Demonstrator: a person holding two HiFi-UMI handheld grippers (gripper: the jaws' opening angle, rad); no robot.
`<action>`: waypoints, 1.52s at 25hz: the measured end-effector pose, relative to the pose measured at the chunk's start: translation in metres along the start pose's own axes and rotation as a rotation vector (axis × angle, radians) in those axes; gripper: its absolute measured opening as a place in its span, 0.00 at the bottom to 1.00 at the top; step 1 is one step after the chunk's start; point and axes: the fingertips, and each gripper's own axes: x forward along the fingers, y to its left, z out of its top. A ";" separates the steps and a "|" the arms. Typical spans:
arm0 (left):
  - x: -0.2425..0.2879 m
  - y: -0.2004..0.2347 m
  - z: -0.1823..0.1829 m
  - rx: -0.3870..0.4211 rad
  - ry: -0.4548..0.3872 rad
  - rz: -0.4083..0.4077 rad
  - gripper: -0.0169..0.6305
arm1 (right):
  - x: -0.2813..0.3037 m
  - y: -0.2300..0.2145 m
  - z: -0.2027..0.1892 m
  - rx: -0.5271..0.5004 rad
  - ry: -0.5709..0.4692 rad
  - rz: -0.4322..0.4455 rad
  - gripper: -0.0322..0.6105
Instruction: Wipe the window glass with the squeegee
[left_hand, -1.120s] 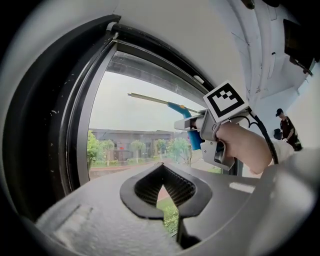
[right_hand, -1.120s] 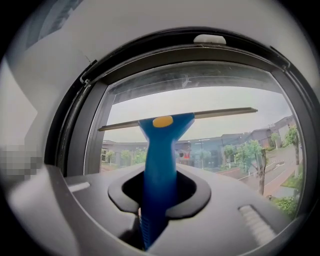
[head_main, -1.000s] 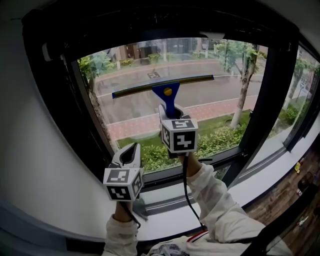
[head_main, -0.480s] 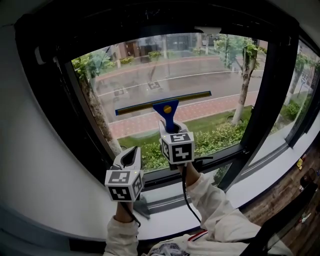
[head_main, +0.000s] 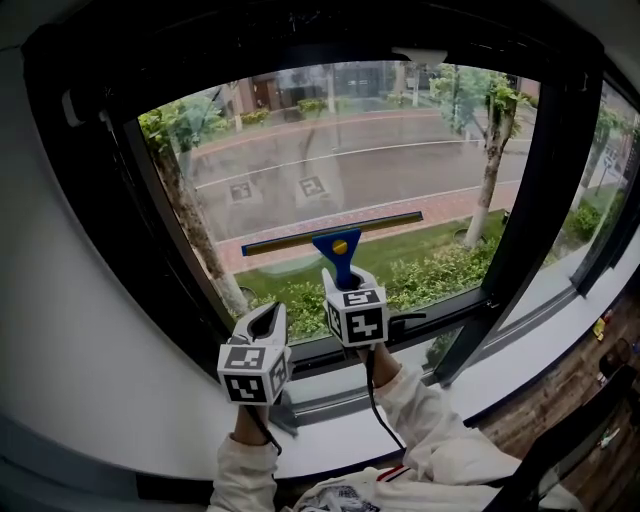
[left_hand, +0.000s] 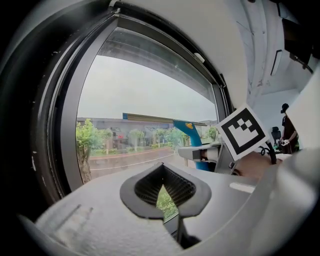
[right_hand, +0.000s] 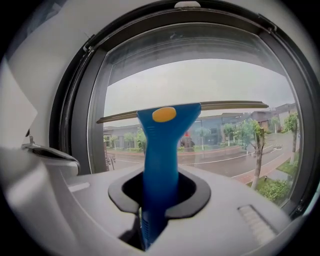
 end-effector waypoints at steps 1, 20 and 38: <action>0.001 -0.001 -0.002 -0.001 0.003 -0.001 0.03 | 0.000 0.000 -0.006 0.000 0.012 0.002 0.18; 0.011 -0.007 -0.052 -0.039 0.067 -0.016 0.03 | 0.006 0.003 -0.109 -0.011 0.187 0.010 0.18; 0.018 -0.010 -0.127 -0.063 0.142 -0.005 0.03 | 0.012 0.000 -0.186 -0.006 0.307 0.014 0.18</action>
